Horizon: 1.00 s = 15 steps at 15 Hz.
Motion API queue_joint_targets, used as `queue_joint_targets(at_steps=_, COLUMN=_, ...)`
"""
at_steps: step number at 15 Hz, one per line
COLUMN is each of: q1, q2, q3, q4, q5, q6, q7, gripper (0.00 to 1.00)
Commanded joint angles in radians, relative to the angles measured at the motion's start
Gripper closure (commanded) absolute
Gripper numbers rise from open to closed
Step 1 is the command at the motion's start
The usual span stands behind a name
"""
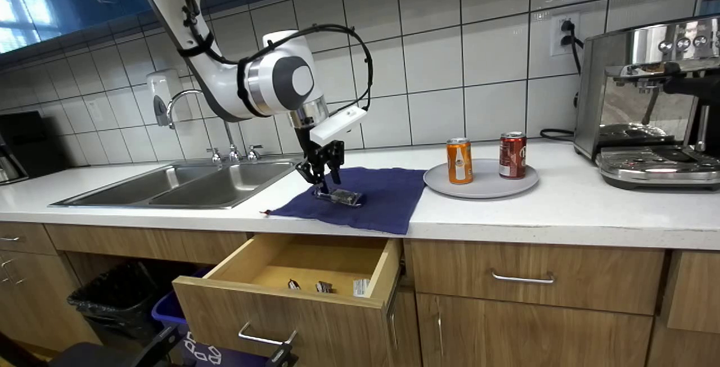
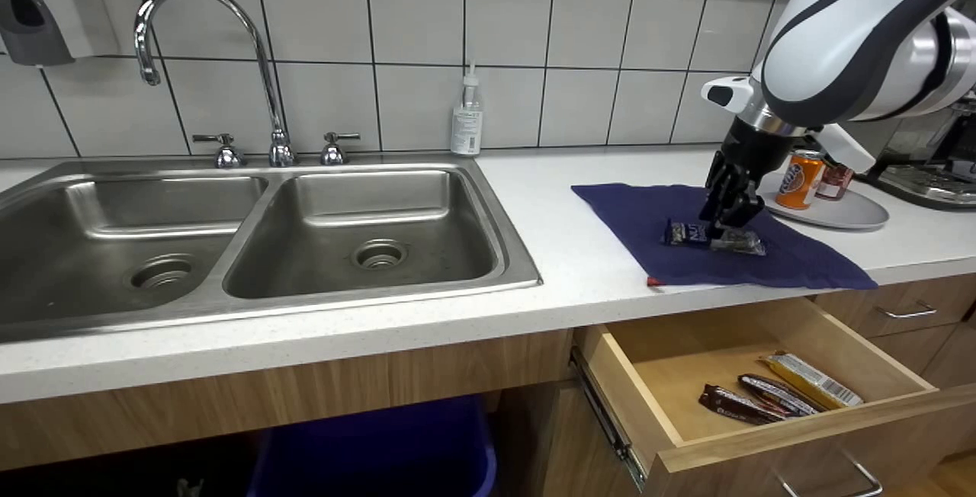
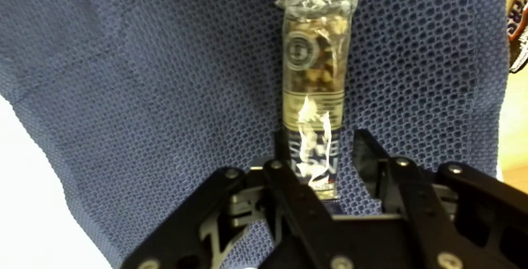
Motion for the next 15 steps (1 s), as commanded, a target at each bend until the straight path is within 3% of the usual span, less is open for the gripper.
queue_joint_targets(at_steps=1, q1=-0.012, q2=-0.032, q3=0.008, q4=-0.029, q5=0.006, q6=0.009, q7=-0.02, gripper=0.24)
queue_joint_targets(at_steps=4, q1=-0.01, q2=-0.03, q3=0.006, q4=-0.028, q5=0.004, q6=0.007, q7=-0.017, gripper=0.02)
queue_joint_targets(at_steps=5, q1=-0.009, q2=-0.028, q3=0.006, q4=-0.027, q5=0.004, q6=0.004, q7=-0.016, gripper=0.0)
queue_joint_targets(at_steps=15, q1=-0.002, q2=-0.002, q3=-0.001, q4=-0.004, q5=-0.003, q6=-0.011, q7=-0.003, gripper=0.0)
